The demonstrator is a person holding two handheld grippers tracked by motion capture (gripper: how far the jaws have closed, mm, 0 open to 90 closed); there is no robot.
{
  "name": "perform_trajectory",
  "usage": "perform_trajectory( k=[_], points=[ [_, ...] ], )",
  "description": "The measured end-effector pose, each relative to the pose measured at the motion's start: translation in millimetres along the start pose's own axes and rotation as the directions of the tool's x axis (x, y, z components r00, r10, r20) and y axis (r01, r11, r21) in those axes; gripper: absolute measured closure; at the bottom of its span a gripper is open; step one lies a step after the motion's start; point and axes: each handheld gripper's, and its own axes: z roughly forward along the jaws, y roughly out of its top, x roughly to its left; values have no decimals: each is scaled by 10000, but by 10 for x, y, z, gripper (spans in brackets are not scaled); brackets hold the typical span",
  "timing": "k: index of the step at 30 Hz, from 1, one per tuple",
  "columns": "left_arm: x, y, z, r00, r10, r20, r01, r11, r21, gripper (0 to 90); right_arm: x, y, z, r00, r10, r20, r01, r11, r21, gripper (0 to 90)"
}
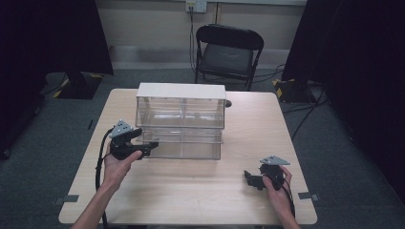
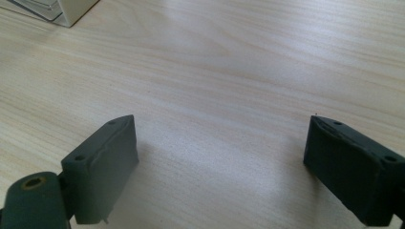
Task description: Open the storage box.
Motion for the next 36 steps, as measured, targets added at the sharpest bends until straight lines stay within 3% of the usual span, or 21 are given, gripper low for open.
perform_trajectory(
  k=[36],
  points=[
    [0,45,-12,10000,-51,21,51,9998,-181,152,0,0,0,10000,-4,5,4,10000,0,105]
  ],
)
